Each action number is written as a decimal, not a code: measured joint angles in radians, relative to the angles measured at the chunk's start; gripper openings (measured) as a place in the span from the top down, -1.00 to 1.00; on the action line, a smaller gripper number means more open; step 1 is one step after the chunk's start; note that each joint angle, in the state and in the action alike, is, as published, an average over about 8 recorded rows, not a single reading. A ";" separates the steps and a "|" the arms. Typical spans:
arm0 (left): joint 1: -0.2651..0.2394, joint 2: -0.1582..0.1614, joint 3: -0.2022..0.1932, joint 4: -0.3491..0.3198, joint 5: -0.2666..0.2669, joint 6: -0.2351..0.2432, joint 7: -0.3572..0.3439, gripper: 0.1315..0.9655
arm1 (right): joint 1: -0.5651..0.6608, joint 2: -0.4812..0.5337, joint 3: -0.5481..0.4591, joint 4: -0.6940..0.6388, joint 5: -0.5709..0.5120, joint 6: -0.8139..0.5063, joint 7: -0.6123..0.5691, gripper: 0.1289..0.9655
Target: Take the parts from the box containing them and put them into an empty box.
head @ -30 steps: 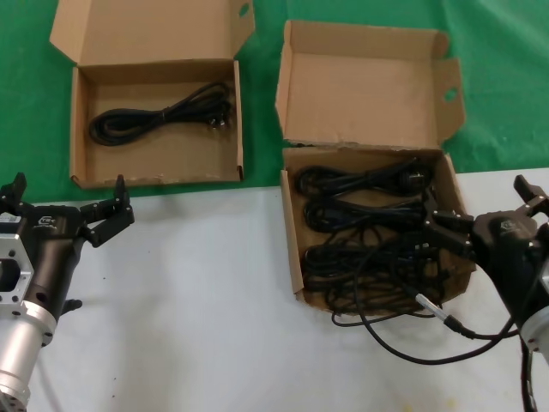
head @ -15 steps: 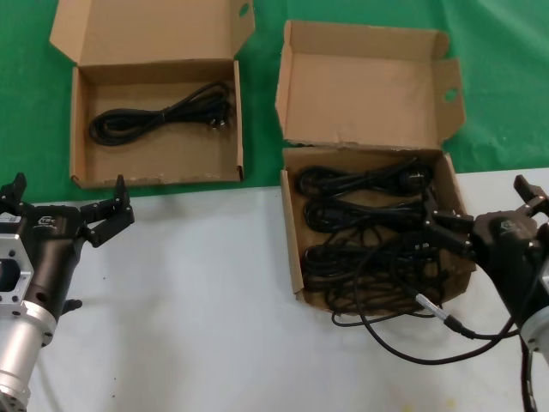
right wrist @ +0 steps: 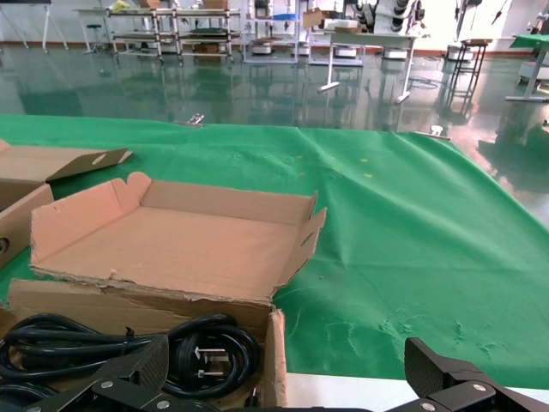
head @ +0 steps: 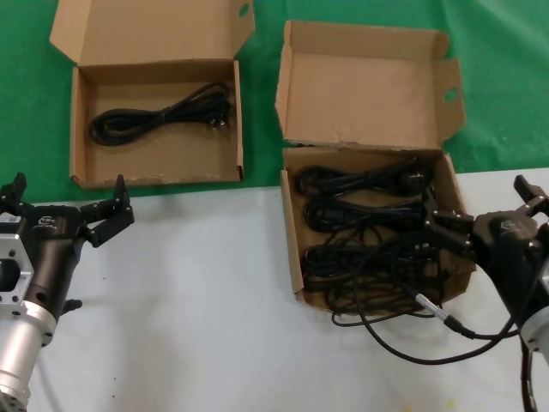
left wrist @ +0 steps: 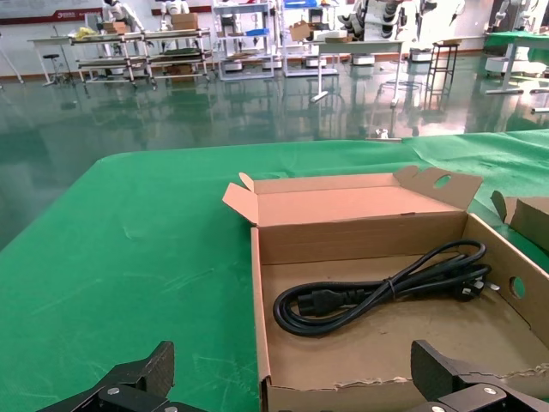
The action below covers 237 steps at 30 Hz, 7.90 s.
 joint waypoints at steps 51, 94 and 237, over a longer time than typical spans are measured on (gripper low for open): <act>0.000 0.000 0.000 0.000 0.000 0.000 0.000 -1.00 | 0.000 0.000 0.000 0.000 0.000 0.000 0.000 -1.00; 0.000 0.000 0.000 0.000 0.000 0.000 0.000 -1.00 | 0.000 0.000 0.000 0.000 0.000 0.000 0.000 -1.00; 0.000 0.000 0.000 0.000 0.000 0.000 0.000 -1.00 | 0.000 0.000 0.000 0.000 0.000 0.000 0.000 -1.00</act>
